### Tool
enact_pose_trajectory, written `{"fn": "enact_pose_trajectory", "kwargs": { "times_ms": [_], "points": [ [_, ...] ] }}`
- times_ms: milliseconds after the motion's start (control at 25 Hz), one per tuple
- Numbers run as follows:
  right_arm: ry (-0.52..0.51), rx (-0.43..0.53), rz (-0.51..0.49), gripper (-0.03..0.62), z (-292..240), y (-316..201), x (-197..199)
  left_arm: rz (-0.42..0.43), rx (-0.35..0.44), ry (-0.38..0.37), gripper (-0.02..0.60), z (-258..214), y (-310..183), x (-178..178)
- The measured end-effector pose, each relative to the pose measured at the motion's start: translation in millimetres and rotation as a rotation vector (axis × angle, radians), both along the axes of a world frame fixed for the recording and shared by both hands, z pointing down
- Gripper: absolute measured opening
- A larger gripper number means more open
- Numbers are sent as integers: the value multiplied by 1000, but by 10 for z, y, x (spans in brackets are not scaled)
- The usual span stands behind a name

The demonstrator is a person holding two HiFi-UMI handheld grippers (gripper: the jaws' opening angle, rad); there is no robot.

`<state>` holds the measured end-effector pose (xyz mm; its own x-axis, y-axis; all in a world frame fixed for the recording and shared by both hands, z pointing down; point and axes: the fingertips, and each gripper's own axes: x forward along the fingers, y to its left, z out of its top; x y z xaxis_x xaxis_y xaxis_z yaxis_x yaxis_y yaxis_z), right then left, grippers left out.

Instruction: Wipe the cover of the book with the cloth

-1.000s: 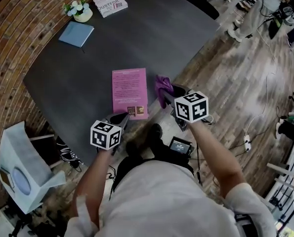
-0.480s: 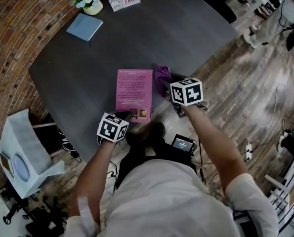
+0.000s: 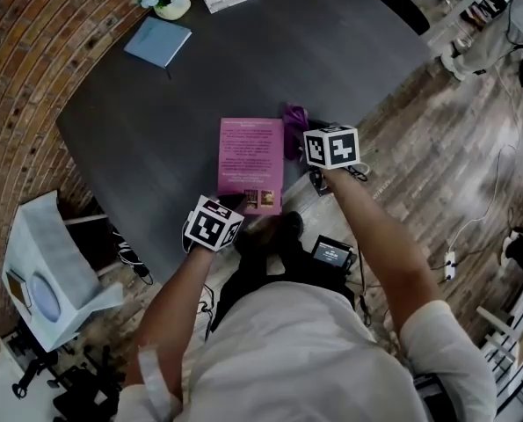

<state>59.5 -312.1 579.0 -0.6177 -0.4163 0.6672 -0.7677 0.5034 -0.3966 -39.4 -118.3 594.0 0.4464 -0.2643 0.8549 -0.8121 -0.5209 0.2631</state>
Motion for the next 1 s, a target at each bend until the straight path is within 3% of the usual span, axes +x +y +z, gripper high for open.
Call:
{"fn": "enact_pose_trajectory", "kwargs": {
  "times_ms": [1000],
  "points": [
    [19,-7,-142,130,-1,699,-64,134,5,7,8,-11,11,12]
  ]
}}
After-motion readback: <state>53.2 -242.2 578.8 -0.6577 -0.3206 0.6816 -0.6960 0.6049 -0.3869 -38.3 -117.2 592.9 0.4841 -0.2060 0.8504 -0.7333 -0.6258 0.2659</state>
